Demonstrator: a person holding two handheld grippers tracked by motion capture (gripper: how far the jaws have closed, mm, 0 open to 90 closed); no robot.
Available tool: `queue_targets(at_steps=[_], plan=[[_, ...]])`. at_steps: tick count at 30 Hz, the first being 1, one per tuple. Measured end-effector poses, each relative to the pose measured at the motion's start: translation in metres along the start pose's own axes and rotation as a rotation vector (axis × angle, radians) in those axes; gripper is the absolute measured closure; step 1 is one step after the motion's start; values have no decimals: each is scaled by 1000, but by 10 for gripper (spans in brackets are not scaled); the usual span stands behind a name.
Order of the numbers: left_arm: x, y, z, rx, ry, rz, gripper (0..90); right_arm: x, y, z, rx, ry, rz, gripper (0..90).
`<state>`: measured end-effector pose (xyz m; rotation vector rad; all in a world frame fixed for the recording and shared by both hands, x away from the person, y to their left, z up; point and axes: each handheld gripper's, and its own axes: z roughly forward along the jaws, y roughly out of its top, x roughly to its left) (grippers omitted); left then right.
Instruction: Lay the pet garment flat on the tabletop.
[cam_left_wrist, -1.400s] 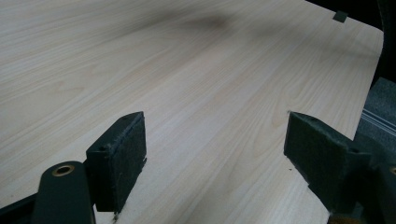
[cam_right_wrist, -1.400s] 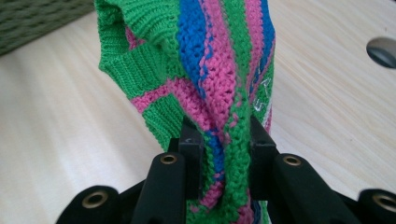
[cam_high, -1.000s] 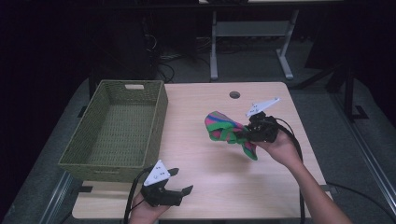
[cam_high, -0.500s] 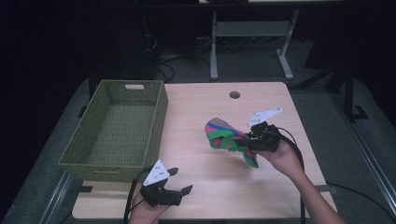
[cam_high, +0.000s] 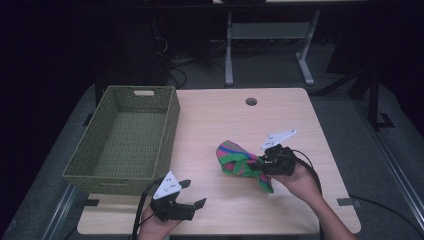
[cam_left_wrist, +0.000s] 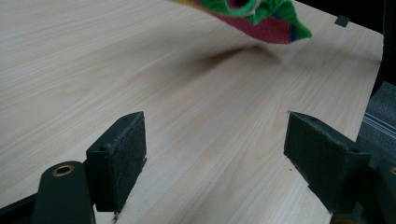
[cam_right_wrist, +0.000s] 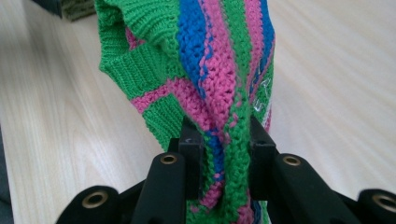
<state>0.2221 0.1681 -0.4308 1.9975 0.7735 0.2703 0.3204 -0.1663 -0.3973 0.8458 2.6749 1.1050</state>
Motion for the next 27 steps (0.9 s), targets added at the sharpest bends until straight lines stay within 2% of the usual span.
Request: queue_targets(at_steps=[3, 6, 7, 10, 15, 23, 27], plan=[[0, 0, 0, 2, 0, 0, 207, 3, -5, 4, 8, 16, 17, 733], [0, 0, 1, 8, -1, 3, 207, 8, -12, 14, 41, 40, 24, 728], [0, 0, 1, 8, -1, 3, 207, 8, -12, 14, 41, 40, 24, 728], [0, 0, 0, 4, -1, 0, 207, 10, -18, 28, 85, 45, 30, 727], [0, 0, 0, 2, 1, -1, 207, 14, -21, 41, 111, 57, 47, 722], [-1, 0, -1, 1, -3, 6, 207, 24, -20, 59, 158, 56, 8, 681], [-1, 0, -1, 1, -4, 8, 207, 25, -20, 60, 148, 59, 17, 642]])
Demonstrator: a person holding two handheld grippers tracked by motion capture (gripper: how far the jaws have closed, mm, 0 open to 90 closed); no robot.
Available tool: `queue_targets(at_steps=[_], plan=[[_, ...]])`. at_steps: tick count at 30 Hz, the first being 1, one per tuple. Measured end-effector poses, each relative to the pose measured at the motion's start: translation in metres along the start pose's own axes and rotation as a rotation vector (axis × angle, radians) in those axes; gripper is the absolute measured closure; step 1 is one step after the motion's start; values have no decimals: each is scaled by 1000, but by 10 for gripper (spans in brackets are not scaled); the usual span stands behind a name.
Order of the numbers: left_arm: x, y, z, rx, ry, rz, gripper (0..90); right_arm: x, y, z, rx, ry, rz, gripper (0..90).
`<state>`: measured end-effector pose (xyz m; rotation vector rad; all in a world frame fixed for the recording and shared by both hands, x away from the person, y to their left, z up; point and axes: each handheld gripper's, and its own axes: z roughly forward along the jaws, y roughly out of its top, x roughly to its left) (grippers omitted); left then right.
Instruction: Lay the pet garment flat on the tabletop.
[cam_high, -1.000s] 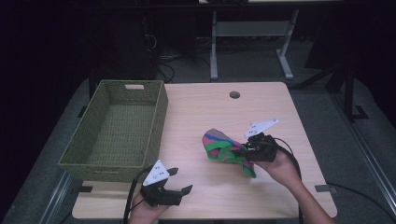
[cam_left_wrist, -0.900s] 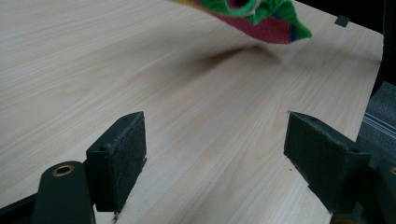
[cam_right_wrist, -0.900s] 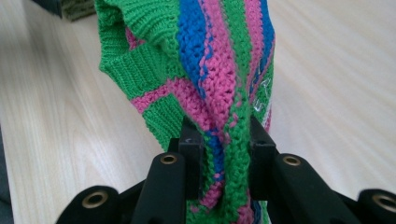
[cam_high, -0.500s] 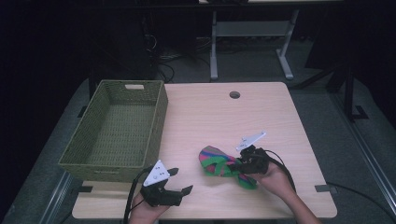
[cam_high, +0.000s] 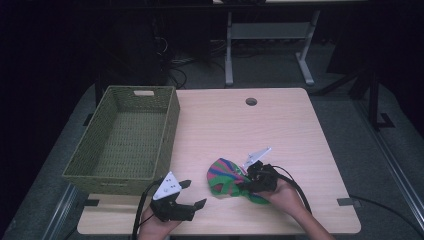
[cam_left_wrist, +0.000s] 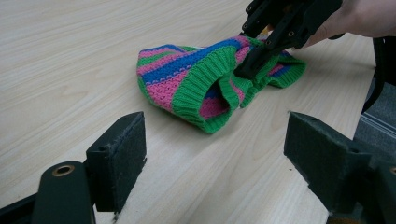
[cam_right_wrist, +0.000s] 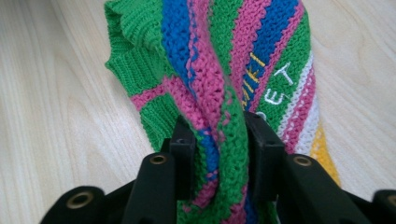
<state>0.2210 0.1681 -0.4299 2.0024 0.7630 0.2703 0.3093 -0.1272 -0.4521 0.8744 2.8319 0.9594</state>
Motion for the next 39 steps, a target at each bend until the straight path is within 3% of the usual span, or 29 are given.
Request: queue_targets(at_steps=[1, 2, 3, 5, 15, 23, 29, 33, 34, 39], plan=[[0, 0, 0, 1, 2, 1, 207, 0, 0, 0, -3, 29, 8, 537], [0, 0, 0, 1, 2, 1, 207, 0, 0, 0, -3, 29, 8, 537], [0, 0, 0, -1, 3, 1, 207, -1, 1, 1, 1, 63, 1, 473], [0, 0, 0, -4, 3, -2, 207, 0, 1, 1, 12, 69, -9, 421], [1, 0, 1, -1, 4, -6, 207, 5, 5, -5, 14, 86, -58, 347], [1, 0, -1, -7, 7, -8, 207, 9, 9, -24, -5, 83, -81, 401], [1, 0, 0, -7, 8, -11, 207, 12, 16, -41, -66, 90, -78, 467], [1, 0, -1, -10, 10, -11, 207, 20, 20, -46, -87, 93, -122, 568], [1, 0, -1, -10, 8, -12, 207, 24, 21, -45, -83, 101, -141, 634], [1, 0, 0, -8, 8, -10, 207, 29, 23, -38, -50, 96, -183, 704]])
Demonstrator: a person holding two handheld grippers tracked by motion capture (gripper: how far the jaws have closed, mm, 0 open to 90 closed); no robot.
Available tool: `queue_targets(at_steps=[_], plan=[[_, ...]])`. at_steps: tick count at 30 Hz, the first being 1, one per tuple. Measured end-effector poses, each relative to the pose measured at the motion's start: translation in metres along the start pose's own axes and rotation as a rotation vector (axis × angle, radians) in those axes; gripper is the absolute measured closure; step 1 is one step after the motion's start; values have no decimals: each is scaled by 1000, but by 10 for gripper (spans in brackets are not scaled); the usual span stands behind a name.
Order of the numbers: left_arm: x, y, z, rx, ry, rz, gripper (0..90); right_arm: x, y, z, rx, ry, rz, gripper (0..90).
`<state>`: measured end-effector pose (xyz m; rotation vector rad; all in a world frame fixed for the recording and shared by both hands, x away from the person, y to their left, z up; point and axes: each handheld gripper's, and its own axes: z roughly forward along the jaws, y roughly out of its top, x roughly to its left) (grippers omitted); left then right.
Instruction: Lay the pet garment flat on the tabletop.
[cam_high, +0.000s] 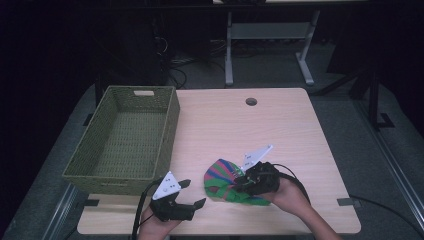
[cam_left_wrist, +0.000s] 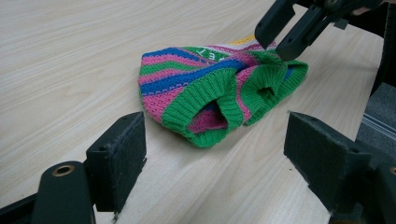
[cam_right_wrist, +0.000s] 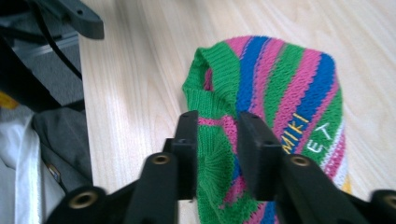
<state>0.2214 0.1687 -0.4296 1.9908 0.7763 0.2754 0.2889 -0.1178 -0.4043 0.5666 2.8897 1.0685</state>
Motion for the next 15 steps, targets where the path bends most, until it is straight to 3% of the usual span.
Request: queue_targets(at_steps=[5, 11, 12, 15], plan=[[1, 0, 0, 1, 0, -2, 207, -4, 3, 16, 51, -10, -24, 717], [0, 0, -1, -1, -1, 1, 207, -10, 5, 34, 89, -21, -12, 716], [0, 0, 0, 1, -1, 4, 207, -10, 6, 41, 118, -39, -24, 731], [0, 0, 0, 1, -1, 3, 207, -9, 5, 48, 136, -30, -23, 744]])
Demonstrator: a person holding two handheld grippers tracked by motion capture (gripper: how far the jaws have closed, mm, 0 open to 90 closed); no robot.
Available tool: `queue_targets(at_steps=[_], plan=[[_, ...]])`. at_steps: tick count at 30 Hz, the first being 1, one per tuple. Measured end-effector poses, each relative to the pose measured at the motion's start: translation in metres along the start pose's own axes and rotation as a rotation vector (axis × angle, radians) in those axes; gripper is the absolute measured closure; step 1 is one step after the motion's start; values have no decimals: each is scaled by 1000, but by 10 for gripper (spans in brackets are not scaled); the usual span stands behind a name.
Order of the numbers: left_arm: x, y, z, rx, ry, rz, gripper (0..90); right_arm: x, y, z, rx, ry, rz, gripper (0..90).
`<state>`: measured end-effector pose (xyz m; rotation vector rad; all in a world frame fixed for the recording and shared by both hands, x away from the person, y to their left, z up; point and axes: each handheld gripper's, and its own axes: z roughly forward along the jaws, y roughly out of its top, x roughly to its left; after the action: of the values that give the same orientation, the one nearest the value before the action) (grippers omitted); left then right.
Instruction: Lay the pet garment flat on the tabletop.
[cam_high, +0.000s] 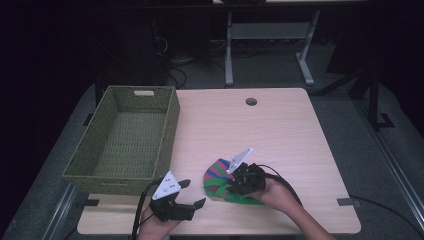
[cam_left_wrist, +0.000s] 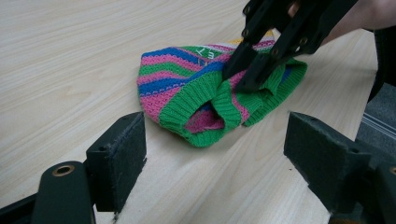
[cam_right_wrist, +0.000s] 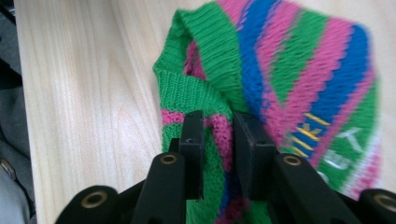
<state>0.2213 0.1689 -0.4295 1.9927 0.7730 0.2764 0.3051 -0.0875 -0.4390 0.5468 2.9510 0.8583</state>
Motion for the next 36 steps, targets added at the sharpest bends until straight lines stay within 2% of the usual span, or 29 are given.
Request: queue_targets(at_steps=[1, 4, 9, 21, 26, 27, 32, 36], plan=[[0, 0, 0, 0, 0, 1, 207, 1, -2, 6, 3, 2, -3, 763], [0, 0, 0, 1, -2, 1, 207, -1, -4, 6, -17, 12, 16, 770], [-1, 0, 0, 1, -4, 3, 207, 1, -5, 6, -17, 3, 24, 774], [0, 0, 1, 4, -5, 2, 207, -2, -6, 3, -41, 5, 26, 811], [0, 0, 1, 3, -5, 2, 207, 2, -4, -4, -53, 0, 14, 819], [0, 0, 1, 4, -5, 3, 207, 3, -3, -8, -67, -3, -2, 821], [0, 0, 1, 4, -5, 2, 207, 5, 0, -20, -86, 5, 12, 823], [0, 0, 1, 2, -8, 1, 207, 6, 2, -28, -100, -4, 2, 823]])
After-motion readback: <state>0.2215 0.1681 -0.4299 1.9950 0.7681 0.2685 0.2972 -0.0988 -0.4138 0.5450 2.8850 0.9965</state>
